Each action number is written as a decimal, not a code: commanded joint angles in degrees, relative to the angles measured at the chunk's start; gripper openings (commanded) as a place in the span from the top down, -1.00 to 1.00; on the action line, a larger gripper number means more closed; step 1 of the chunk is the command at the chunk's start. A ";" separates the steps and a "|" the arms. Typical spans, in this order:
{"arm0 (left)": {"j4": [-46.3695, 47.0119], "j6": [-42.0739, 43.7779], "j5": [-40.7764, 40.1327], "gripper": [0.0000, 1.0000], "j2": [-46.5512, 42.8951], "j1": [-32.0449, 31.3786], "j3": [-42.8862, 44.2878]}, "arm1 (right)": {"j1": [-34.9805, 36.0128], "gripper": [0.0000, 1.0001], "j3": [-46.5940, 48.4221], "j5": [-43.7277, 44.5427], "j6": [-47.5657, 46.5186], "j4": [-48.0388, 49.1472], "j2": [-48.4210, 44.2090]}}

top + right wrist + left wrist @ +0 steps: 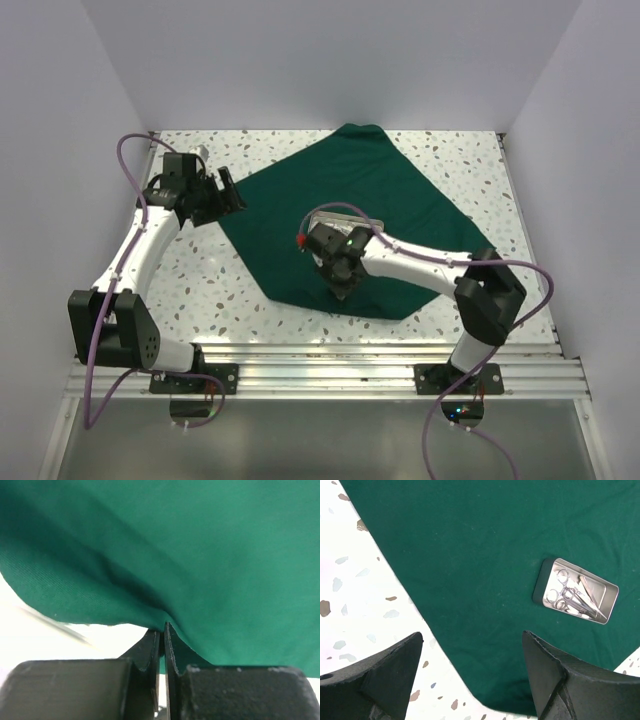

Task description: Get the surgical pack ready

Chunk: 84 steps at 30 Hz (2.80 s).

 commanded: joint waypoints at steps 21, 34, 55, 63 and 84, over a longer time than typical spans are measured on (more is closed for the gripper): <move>7.85 -0.66 6.12 -0.81 5.33 0.54 0.37 | -29.98 1.00 59.69 5.53 -5.59 -8.52 32.45; 7.78 -0.31 7.54 -0.80 8.24 0.90 2.65 | -32.26 1.00 62.01 9.40 -3.21 -8.17 35.01; 7.07 0.39 10.35 -0.47 13.34 1.51 3.10 | -33.32 1.00 69.04 2.37 -6.90 0.27 41.15; 7.43 0.39 11.85 -0.45 13.69 1.42 2.30 | -34.11 0.94 69.22 4.83 -6.73 -0.08 42.30; 6.90 0.83 12.02 -0.45 15.27 1.42 4.24 | -35.60 -0.35 70.19 2.56 -1.37 -0.87 40.11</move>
